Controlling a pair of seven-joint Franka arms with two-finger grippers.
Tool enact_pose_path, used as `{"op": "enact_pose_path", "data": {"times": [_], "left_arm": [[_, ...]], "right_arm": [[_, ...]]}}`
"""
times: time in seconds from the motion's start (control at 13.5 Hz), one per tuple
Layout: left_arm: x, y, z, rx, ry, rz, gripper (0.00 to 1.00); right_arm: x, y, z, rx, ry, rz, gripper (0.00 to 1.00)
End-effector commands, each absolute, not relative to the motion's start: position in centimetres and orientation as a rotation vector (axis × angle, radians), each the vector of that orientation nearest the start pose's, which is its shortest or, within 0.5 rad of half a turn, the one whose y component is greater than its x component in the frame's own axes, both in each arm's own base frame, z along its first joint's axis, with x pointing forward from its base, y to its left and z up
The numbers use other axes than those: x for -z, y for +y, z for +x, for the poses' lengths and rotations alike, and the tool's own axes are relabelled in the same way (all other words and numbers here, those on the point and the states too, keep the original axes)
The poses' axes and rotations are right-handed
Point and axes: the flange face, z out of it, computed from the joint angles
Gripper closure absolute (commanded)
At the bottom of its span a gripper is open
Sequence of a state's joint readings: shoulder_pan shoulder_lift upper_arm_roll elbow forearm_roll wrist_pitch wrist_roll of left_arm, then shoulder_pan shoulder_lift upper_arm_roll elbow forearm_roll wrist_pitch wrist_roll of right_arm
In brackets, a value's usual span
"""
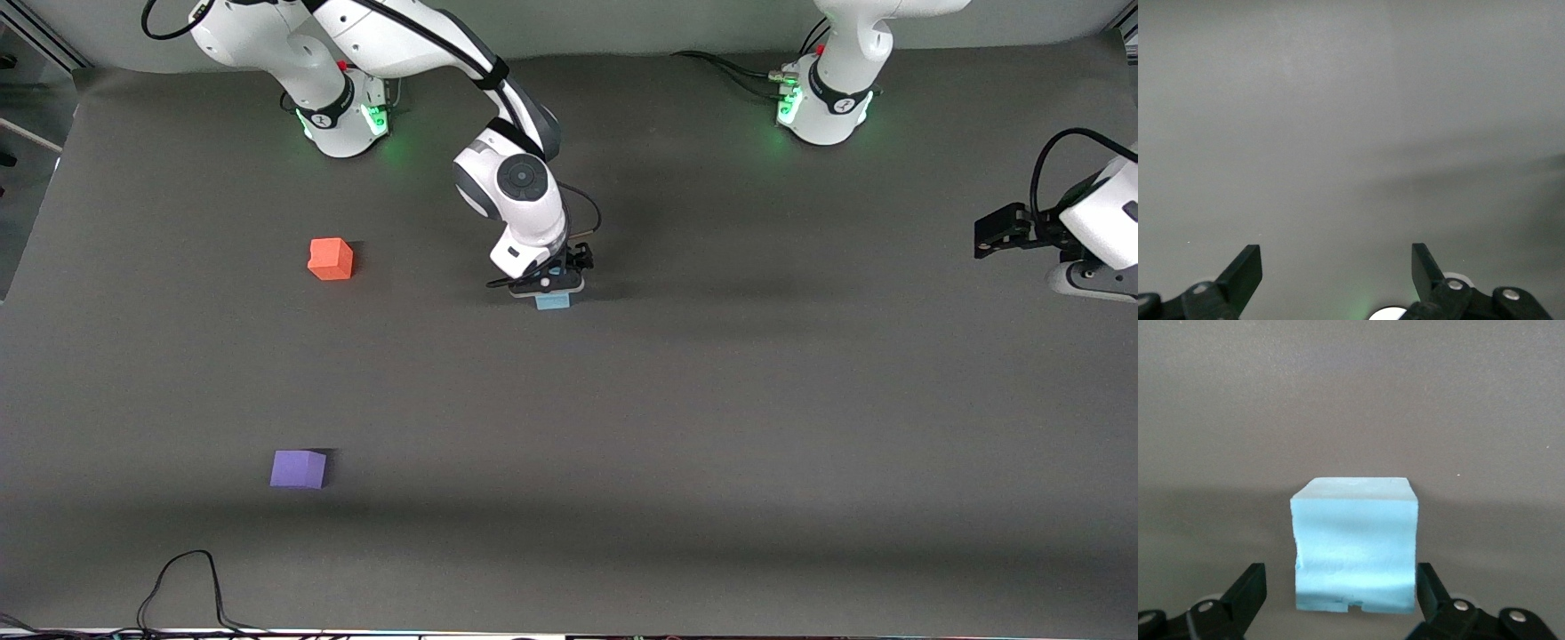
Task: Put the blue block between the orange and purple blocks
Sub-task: 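Close the right gripper on the blue cube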
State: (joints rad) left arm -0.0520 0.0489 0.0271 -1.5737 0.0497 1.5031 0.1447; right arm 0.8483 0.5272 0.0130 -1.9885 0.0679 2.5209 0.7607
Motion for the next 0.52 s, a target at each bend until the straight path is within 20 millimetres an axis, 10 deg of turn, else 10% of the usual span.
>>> {"op": "enact_pose_path", "data": {"times": [0.0,0.22,0.45], "left_arm": [[-59.9,-1.1,55.3,-0.189,0.284,-3.093,0.00],[-60.0,-1.5,55.3,-0.172,0.279,-3.152,0.00],[-60.0,-1.5,55.3,-0.175,0.283,-3.144,0.00]], "right_arm": [[-19.7,46.4,40.0,0.017,-0.100,-3.119,0.21],[-20.0,46.5,40.0,0.027,-0.105,-3.120,0.82],[-22.3,46.3,39.9,0.006,-0.105,-3.135,0.84]]}}
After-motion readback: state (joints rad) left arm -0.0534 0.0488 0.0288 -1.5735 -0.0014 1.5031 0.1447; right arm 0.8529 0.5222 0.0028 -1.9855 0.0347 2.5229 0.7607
